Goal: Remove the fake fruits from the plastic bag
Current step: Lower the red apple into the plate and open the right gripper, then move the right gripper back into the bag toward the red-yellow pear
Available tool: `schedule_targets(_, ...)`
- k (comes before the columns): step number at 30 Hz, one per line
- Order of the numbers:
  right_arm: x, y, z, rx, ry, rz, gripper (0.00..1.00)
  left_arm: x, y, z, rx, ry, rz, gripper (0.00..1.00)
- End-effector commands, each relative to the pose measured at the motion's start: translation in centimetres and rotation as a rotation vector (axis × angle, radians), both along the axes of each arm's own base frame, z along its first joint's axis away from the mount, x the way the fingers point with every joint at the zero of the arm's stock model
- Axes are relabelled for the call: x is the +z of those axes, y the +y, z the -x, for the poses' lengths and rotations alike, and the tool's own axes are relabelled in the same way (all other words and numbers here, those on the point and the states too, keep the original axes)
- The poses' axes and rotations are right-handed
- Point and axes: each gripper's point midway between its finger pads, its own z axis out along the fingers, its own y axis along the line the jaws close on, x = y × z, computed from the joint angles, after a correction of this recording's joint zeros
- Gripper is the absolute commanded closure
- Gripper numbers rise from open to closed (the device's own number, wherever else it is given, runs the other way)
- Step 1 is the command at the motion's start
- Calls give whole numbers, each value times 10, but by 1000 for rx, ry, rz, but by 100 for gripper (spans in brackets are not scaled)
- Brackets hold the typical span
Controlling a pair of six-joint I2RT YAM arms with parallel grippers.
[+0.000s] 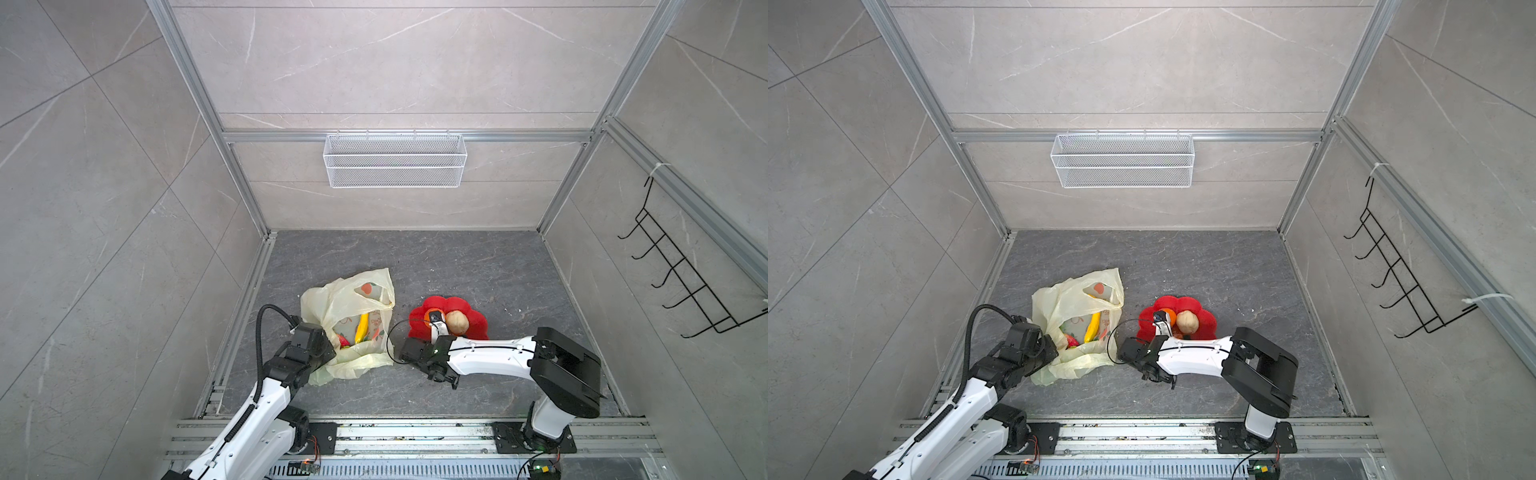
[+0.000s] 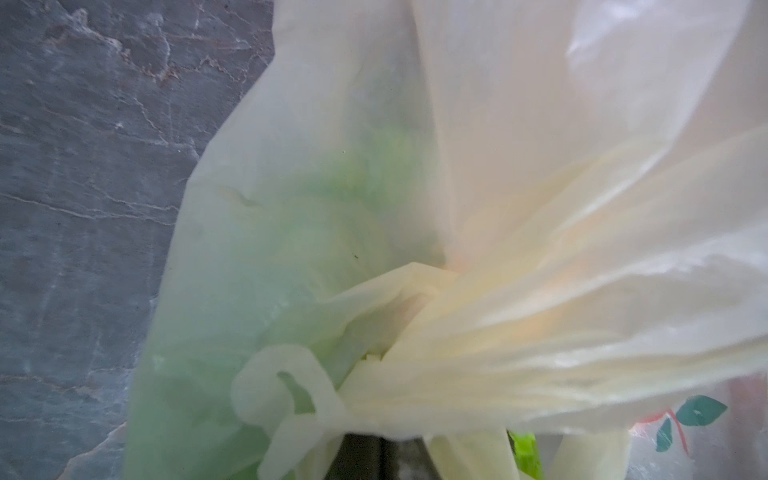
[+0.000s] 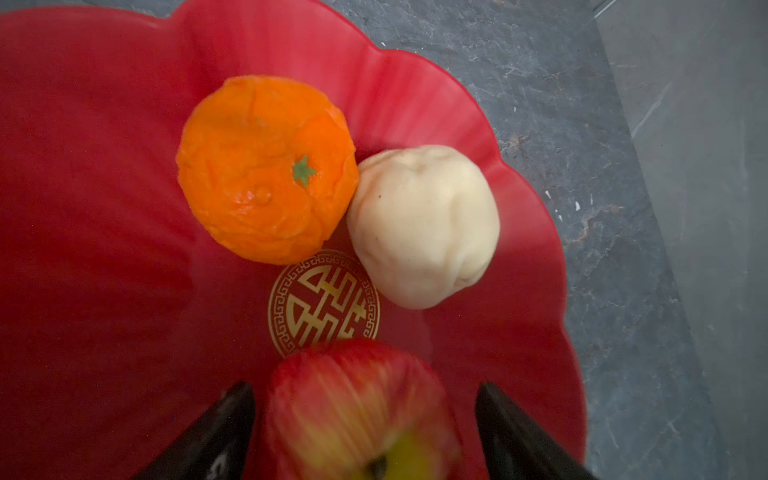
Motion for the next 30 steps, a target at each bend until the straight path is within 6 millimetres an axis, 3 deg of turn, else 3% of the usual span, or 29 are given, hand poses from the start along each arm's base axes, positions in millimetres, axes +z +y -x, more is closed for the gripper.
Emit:
schedule_targets(1, 9, 9, 1, 34, 3, -72, 13, 2, 4, -1, 15, -4, -11, 100)
schedule_targets(5, 21, 15, 0, 58, 13, -128, 12, 2, 3, -1, 12, -6, -8, 100)
schedule_targets(13, 76, 30, 0, 168, -37, -280, 12, 3, -4, -3, -18, 0, 13, 100)
schedule_targets(18, 91, 47, 3, 241, -30, -369, 16, 7, -7, -4, -37, -4, 19, 100)
schedule_targets(24, 107, 109, 12, 411, 59, -580, 22, 7, -7, -1, -47, 8, 18, 100)
schedule_targets(30, 120, 169, 11, 546, 127, -674, 27, 6, -8, 2, -47, 14, 31, 100)
